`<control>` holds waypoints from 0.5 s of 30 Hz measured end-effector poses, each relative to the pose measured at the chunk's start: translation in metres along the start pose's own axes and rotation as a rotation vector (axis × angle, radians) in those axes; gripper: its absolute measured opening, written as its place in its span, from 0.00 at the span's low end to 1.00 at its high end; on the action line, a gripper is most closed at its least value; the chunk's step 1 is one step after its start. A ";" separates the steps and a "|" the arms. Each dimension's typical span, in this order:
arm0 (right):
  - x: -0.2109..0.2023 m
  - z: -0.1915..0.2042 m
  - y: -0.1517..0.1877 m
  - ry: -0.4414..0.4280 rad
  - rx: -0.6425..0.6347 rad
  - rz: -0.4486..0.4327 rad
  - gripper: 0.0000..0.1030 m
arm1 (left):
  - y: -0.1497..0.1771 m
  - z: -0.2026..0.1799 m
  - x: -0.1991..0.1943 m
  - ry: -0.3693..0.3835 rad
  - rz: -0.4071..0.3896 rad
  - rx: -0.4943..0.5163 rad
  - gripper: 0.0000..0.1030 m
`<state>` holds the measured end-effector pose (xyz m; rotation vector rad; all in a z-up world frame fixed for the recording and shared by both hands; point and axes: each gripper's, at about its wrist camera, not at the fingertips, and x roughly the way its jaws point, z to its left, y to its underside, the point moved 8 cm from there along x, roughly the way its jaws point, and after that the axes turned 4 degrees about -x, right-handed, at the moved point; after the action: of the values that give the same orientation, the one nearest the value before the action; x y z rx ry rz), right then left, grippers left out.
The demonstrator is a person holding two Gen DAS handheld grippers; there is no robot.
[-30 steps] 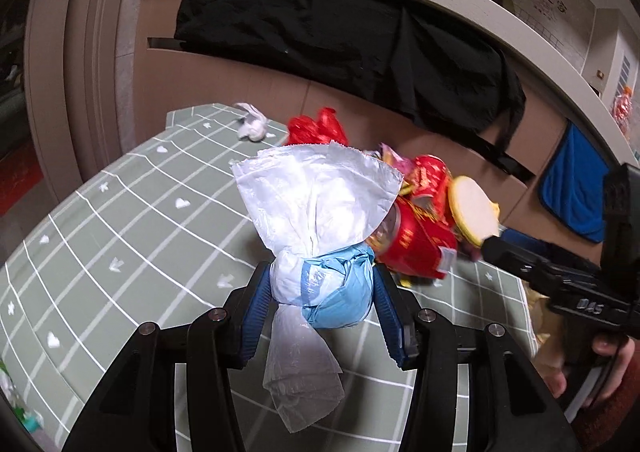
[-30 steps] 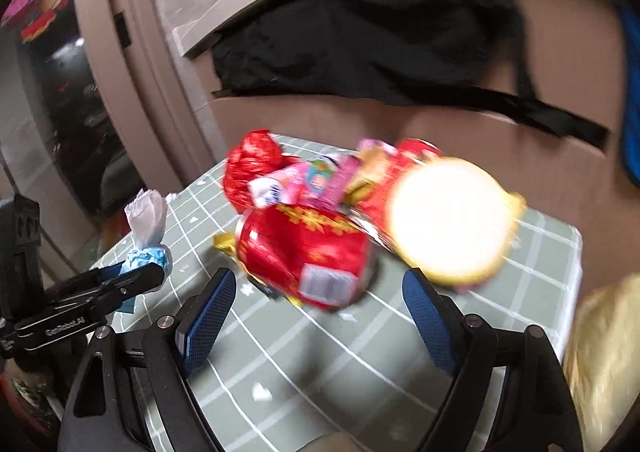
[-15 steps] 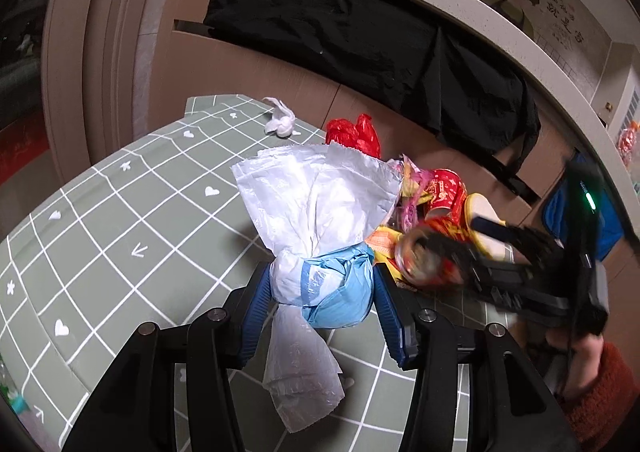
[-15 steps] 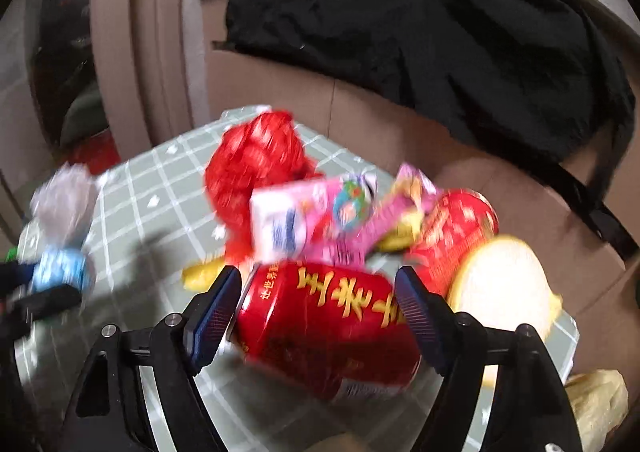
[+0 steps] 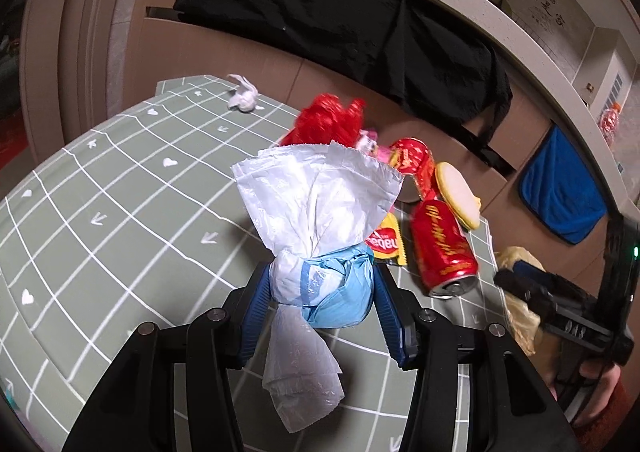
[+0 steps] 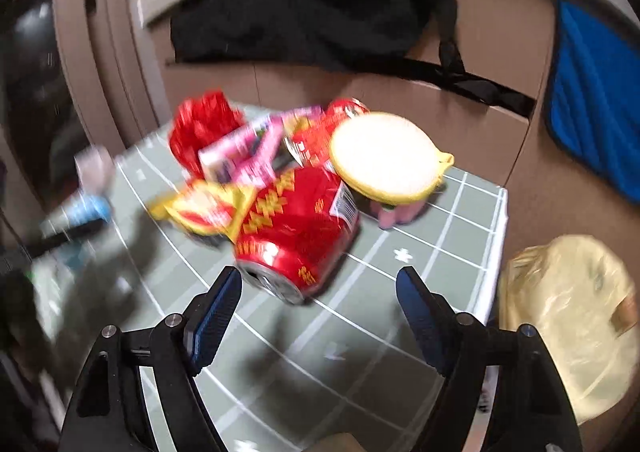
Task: Collect trash
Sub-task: 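Grasp the red can with the right gripper while the left gripper holds the tissue bundle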
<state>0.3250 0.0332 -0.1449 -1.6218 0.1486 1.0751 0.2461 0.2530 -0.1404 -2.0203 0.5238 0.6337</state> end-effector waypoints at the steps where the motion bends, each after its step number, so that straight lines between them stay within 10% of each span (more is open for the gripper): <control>1: 0.002 0.002 -0.005 -0.012 0.027 -0.010 0.75 | 0.001 -0.002 0.001 0.001 0.003 0.001 0.50; 15: 0.084 0.021 -0.022 0.079 0.060 0.038 0.75 | 0.003 0.014 0.010 -0.012 0.034 -0.028 0.50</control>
<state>0.3742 0.0943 -0.1870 -1.6130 0.2625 1.0267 0.2490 0.2627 -0.1550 -2.0361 0.5456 0.6770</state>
